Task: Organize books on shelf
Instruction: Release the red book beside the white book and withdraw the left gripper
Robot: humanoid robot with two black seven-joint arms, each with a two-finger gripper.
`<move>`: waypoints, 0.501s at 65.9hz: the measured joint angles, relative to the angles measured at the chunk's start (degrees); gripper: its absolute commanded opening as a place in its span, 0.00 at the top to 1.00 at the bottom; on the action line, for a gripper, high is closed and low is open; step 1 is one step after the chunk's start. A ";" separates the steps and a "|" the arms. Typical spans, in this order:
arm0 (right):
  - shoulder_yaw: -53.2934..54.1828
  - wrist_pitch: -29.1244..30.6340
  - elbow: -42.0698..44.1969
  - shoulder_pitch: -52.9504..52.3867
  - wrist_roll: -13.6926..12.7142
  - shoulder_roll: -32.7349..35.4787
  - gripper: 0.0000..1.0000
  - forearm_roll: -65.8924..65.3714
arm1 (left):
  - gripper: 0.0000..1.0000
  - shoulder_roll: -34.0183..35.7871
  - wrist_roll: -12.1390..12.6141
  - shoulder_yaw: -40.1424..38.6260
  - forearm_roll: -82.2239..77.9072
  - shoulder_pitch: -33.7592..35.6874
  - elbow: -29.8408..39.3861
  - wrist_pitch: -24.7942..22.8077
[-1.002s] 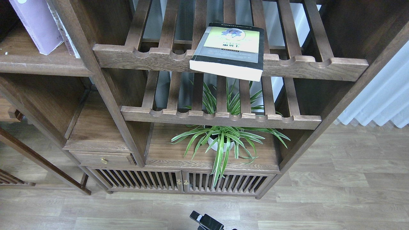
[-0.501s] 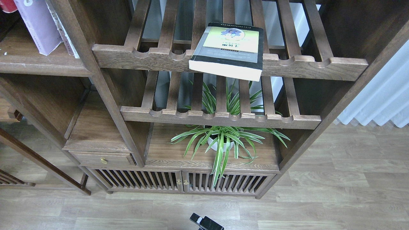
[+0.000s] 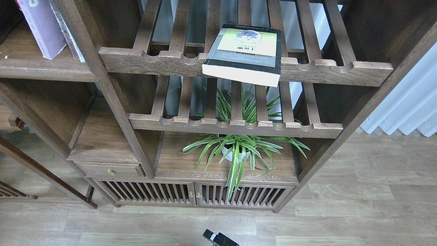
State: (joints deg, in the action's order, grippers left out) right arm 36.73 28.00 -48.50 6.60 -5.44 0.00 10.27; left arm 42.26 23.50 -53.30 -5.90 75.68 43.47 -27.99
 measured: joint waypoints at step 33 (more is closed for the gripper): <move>0.01 0.00 -0.11 0.00 0.26 0.00 0.01 0.05 | 0.66 1.04 -0.91 -2.02 10.24 -7.02 -0.58 0.00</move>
State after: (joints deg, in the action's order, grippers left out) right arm 36.74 28.00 -48.61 6.59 -5.18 0.00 10.32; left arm 43.29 22.59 -55.32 4.34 68.66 42.89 -27.99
